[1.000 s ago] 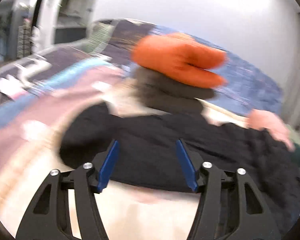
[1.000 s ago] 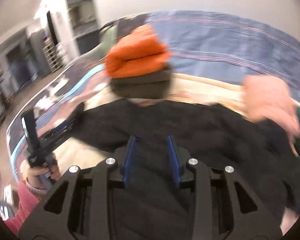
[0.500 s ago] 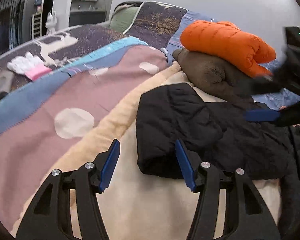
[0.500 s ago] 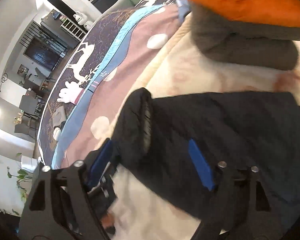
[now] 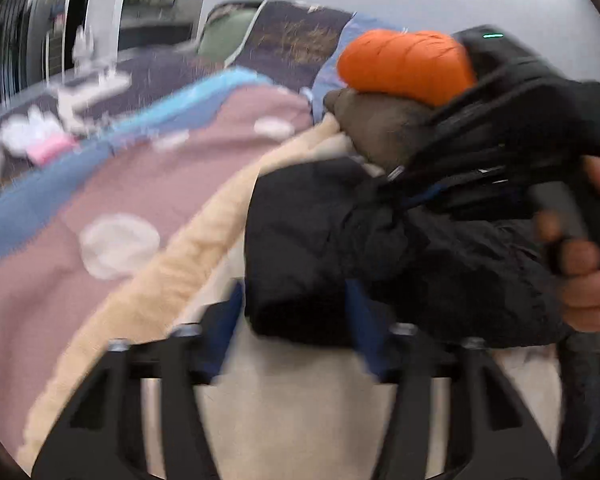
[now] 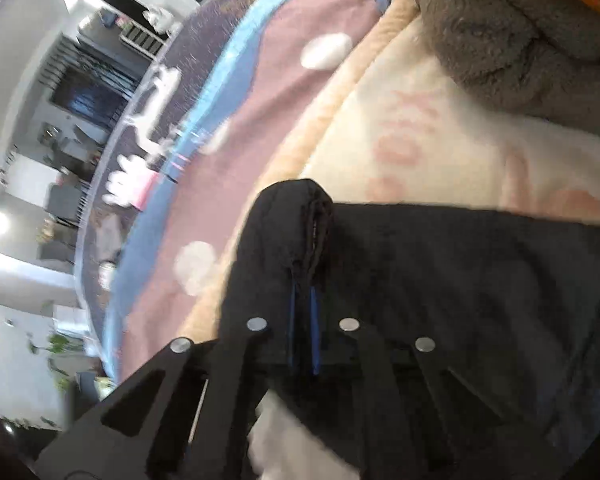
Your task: Fold large clothes
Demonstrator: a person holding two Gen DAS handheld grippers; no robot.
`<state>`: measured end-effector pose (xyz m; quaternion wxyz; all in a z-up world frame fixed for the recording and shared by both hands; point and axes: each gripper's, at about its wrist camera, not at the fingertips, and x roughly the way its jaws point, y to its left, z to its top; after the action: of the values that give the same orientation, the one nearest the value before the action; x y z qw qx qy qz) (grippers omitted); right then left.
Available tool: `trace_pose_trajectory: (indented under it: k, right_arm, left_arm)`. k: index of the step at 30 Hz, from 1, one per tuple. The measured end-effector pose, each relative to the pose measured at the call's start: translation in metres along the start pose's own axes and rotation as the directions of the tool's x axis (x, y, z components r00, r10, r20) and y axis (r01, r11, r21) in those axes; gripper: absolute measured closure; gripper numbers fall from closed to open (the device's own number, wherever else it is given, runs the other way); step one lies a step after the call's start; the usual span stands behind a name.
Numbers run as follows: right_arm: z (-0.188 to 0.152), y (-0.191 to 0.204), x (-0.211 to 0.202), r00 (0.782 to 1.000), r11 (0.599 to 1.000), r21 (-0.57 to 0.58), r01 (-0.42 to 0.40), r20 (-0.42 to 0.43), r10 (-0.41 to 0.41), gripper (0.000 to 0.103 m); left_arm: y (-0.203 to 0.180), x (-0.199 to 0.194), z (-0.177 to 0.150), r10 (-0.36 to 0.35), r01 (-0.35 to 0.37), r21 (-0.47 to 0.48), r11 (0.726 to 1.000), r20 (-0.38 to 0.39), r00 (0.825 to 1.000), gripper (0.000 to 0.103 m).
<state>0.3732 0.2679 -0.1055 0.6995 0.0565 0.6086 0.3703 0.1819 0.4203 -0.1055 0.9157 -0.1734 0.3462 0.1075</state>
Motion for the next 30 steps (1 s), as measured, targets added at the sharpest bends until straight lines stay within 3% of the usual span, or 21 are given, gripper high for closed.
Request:
trace_pose_trajectory:
  k: [4, 5, 7, 8, 10, 13, 14, 15, 16, 18, 22, 26, 30]
  right_arm:
    - [-0.008, 0.015, -0.034, 0.997, 0.998, -0.062, 0.013, 0.074, -0.009, 0.098]
    - [-0.009, 0.017, -0.046, 0.995, 0.998, -0.069, 0.014, 0.095, -0.007, 0.098]
    - [-0.013, 0.018, -0.068, 0.992, 0.998, -0.070, -0.008, 0.126, 0.016, 0.098]
    - [-0.015, 0.018, -0.078, 0.991, 0.997, -0.070, -0.022, 0.133, 0.031, 0.098]
    - [-0.023, 0.018, -0.098, 0.988, 0.997, -0.071, -0.040, 0.146, 0.050, 0.098]
    - [-0.038, 0.017, -0.124, 0.986, 0.996, -0.074, -0.045, 0.160, 0.056, 0.098]
    - [-0.044, 0.016, -0.136, 0.984, 0.996, -0.078, -0.041, 0.172, 0.054, 0.098]
    - [-0.050, 0.015, -0.148, 0.981, 0.996, -0.081, -0.036, 0.188, 0.051, 0.098]
    - [-0.053, 0.013, -0.158, 0.978, 0.996, -0.082, -0.036, 0.201, 0.052, 0.098]
    - [-0.063, 0.005, -0.189, 0.968, 0.997, -0.079, -0.025, 0.246, 0.044, 0.098]
    - [-0.078, -0.017, -0.249, 0.945, 0.997, -0.079, -0.015, 0.324, 0.039, 0.098]
    - [-0.097, -0.051, -0.324, 0.906, 0.998, -0.067, 0.003, 0.423, 0.026, 0.098]
    - [-0.123, -0.095, -0.385, 0.867, 0.999, -0.031, 0.017, 0.498, 0.000, 0.098]
  left_arm:
    - [-0.013, -0.021, 0.002, -0.058, 0.056, 0.037, 0.998, 0.050, 0.997, 0.060]
    - [-0.019, -0.027, 0.002, -0.074, 0.071, 0.058, 0.996, 0.065, 0.995, 0.056]
    - [-0.038, -0.044, 0.003, -0.111, 0.097, 0.119, 0.988, 0.118, 0.987, 0.035]
    - [-0.052, -0.056, 0.002, -0.138, 0.110, 0.169, 0.979, 0.165, 0.977, 0.032]
    - [-0.077, -0.068, -0.001, -0.145, 0.089, 0.245, 0.965, 0.218, 0.965, 0.025]
    - [-0.122, -0.078, -0.007, -0.063, -0.050, 0.351, 0.935, 0.304, 0.951, 0.025]
    - [-0.138, -0.078, -0.006, -0.008, -0.121, 0.363, 0.924, 0.335, 0.942, 0.027]
    - [-0.148, -0.078, -0.004, 0.011, -0.145, 0.366, 0.919, 0.345, 0.938, 0.051]
    - [-0.158, -0.078, 0.001, 0.008, -0.136, 0.365, 0.921, 0.332, 0.943, 0.080]
    - [-0.177, -0.085, 0.011, -0.049, -0.055, 0.343, 0.938, 0.287, 0.957, 0.095]
    - [-0.229, -0.112, 0.018, -0.151, 0.032, 0.400, 0.916, 0.269, 0.951, 0.097]
    - [-0.310, -0.134, 0.027, -0.247, 0.099, 0.506, 0.857, 0.235, 0.940, 0.097]
    - [-0.391, -0.148, 0.022, -0.333, 0.150, 0.608, 0.779, 0.198, 0.922, 0.097]
